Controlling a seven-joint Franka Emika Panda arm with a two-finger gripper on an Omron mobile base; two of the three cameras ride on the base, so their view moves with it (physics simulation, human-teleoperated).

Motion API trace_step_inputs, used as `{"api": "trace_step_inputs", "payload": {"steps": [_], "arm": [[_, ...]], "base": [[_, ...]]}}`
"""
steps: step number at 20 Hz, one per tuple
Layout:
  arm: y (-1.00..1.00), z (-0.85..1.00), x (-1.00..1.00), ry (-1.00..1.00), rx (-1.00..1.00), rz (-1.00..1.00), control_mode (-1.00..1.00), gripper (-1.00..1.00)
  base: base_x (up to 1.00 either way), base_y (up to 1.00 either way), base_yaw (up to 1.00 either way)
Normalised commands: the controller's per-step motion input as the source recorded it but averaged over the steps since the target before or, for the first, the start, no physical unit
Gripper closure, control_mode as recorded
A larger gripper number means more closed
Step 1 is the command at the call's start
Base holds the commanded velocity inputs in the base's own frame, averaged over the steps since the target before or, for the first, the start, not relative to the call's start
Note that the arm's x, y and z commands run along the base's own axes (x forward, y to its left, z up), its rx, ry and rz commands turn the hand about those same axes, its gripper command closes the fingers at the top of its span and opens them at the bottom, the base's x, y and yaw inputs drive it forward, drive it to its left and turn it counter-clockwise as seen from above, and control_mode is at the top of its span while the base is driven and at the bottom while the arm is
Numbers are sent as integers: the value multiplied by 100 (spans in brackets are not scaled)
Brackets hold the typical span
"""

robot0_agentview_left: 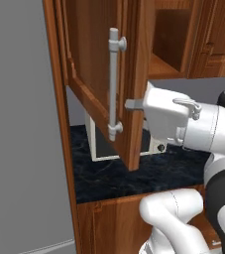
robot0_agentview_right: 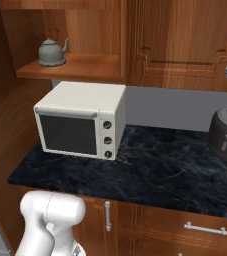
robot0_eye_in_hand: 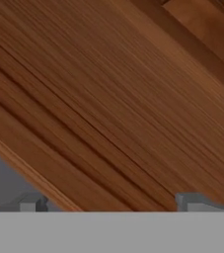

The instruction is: Open the cabinet, pick the kettle from the cabinet, and place it in the sink.

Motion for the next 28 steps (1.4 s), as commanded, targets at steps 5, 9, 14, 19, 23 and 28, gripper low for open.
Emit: {"api": "trace_step_inputs", "payload": {"steps": [5,9,14,19,23,28], "arm": [[30,-2,34,15,23,9,-100,-100],[26,-5,35,17,27,10,-100,-100],[22,-9,35,15,31,12,-100,-100],[25,-14,37,12,32,14,-100,-100],[28,-19,37,7,31,12,-100,-100],[-2,-2,0,3,25,6,-100,-100]], "base": [[0,0,0],[0,0,0],[0,0,0],[0,0,0],[0,0,0],[0,0,0]]}}
